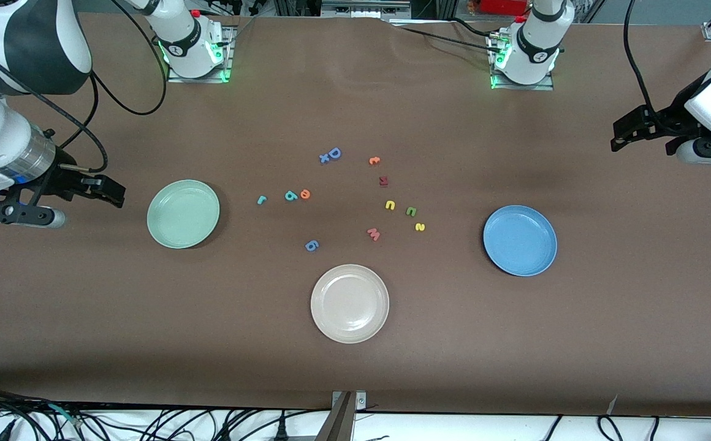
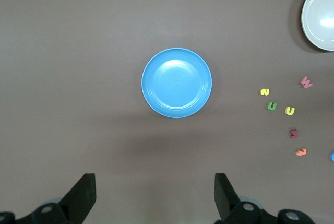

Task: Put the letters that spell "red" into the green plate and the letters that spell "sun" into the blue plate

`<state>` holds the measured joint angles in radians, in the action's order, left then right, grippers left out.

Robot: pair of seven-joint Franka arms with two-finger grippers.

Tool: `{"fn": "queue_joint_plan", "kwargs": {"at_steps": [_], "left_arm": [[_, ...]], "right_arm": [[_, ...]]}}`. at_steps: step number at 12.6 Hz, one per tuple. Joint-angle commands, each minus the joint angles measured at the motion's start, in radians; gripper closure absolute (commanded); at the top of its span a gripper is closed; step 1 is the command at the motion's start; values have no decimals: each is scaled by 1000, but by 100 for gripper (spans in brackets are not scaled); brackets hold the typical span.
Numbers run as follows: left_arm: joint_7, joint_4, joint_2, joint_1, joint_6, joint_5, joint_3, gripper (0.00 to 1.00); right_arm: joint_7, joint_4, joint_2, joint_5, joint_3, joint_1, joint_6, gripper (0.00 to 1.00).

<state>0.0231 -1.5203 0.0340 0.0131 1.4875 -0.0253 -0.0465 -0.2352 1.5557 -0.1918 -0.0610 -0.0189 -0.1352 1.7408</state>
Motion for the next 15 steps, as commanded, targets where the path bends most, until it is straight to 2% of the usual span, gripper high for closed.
{"fn": "queue_joint_plan", "kwargs": {"at_steps": [1, 3, 5, 7, 10, 13, 15], "left_arm": [[-15, 3, 15, -5, 4, -31, 5, 0], [-6, 14, 206, 18, -1, -16, 0, 0], [-6, 18, 208, 28, -7, -19, 0, 0], [-20, 17, 222, 48, -7, -30, 0, 0], [-9, 15, 251, 103, 16, -93, 0, 0], [20, 9, 322, 197, 146, -113, 2, 0], [89, 5, 363, 246, 174, -113, 2, 0]], "right_arm": [[5, 30, 8, 26, -1, -3, 22, 0], [5, 41, 9, 59, 1, -3, 28, 0], [2, 43, 14, 59, 1, -3, 16, 0], [-13, 43, 14, 59, 26, -4, 9, 0], [-16, 44, 8, 59, 28, -7, 14, 0], [-30, 47, 3, 58, 34, -44, 39, 0], [-74, 49, 5, 59, 36, -56, 36, 0]]}}
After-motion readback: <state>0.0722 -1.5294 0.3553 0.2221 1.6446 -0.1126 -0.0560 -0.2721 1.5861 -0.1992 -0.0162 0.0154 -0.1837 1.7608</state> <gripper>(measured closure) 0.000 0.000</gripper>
